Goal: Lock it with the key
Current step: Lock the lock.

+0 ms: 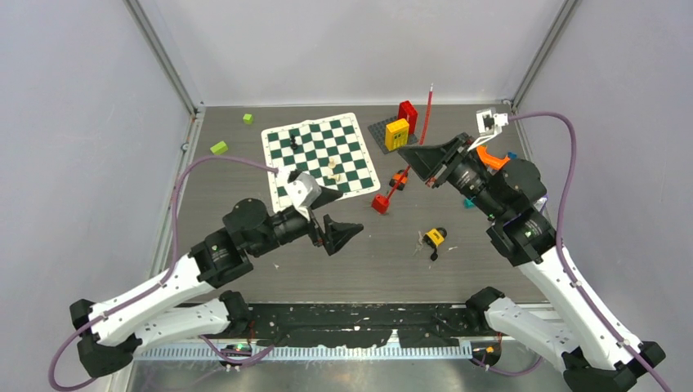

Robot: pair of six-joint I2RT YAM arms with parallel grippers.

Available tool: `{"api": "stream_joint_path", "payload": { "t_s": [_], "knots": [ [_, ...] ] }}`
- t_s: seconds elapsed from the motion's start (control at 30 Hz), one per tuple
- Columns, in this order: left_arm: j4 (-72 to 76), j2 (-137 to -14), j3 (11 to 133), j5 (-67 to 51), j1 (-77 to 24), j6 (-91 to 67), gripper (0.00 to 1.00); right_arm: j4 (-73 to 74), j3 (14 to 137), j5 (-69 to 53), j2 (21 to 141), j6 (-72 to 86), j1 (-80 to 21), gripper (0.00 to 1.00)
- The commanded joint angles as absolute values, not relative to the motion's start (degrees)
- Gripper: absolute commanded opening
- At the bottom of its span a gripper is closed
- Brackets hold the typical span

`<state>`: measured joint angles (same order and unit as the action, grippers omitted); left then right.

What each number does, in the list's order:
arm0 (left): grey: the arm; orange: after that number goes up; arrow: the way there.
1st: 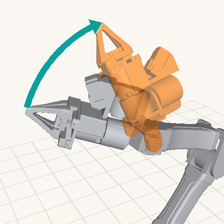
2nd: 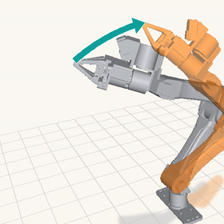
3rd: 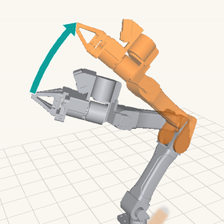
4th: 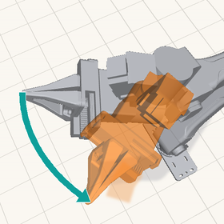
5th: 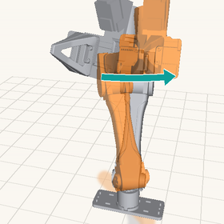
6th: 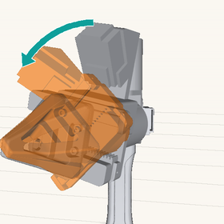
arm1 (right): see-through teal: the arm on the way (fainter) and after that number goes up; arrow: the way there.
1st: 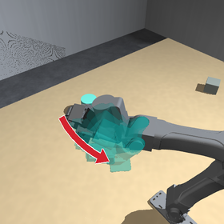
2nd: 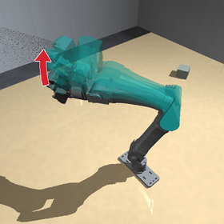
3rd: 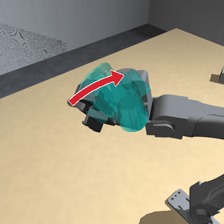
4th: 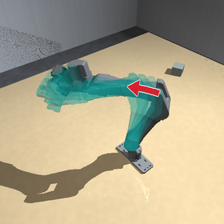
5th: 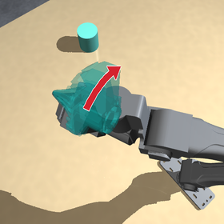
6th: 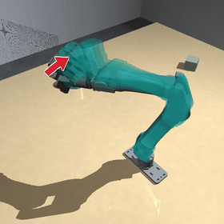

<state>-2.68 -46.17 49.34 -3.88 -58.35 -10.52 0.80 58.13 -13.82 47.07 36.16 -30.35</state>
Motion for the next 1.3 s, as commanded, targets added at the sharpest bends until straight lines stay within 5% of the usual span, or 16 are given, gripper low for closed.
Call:
{"api": "stream_joint_path", "payload": {
  "t_s": [0.0, 0.2, 0.37, 0.53, 0.93, 1.27],
  "knots": [
    [-0.3, -50.1, 50.9, -1.4, -59.3, -7.8, 0.9, 6.9, 65.1, -2.1, 48.9, 40.9, -32.5, 0.05],
    [7.4, -58.2, 52.4, 15.2, -65.6, 2.4, 0.91, 19.4, 71.1, 19.0, 52.1, 45.4, -37.5, 0.05],
    [20.1, -63.0, 50.1, 22.1, -67.1, 7.7, 0.9, 25.3, 73.2, 24.4, 53.4, 51.4, -37.8, 0.05],
    [32.5, -66.7, 47.3, 22.9, -68.5, 16.7, 0.88, 33.6, 76.6, 26.2, 54.4, 56.3, -37.7, 0.05],
    [35.7, -73.1, 49.4, 17.8, -69.5, 19.6, 0.89, 44.3, 80.1, 26.7, 53.9, 67.4, -37.8, 0.05],
    [37.2, -78.8, 51.6, 19.5, -72.4, 24.0, 0.76, 49.5, 80.1, 30.0, 52.4, 74.9, -37.8, 0.05]
  ]
}}
